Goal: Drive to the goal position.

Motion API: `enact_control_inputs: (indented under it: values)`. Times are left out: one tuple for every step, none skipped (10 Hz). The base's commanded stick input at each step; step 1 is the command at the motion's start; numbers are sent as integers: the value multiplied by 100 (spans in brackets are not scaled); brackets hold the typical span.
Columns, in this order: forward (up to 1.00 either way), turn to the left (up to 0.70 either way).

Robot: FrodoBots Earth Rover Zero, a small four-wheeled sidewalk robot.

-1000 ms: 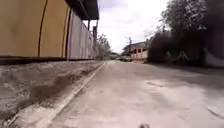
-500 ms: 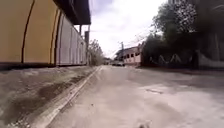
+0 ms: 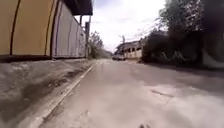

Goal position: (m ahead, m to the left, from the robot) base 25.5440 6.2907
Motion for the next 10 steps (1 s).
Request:
enact_control_inputs:
  values:
    - [70, 0]
    - [70, 11]
    - [70, 29]
    - [70, 34]
    - [70, 31]
    - [70, 12]
    - [70, 1]
    - [70, 0]
    - [70, 0]
    - [70, 0]
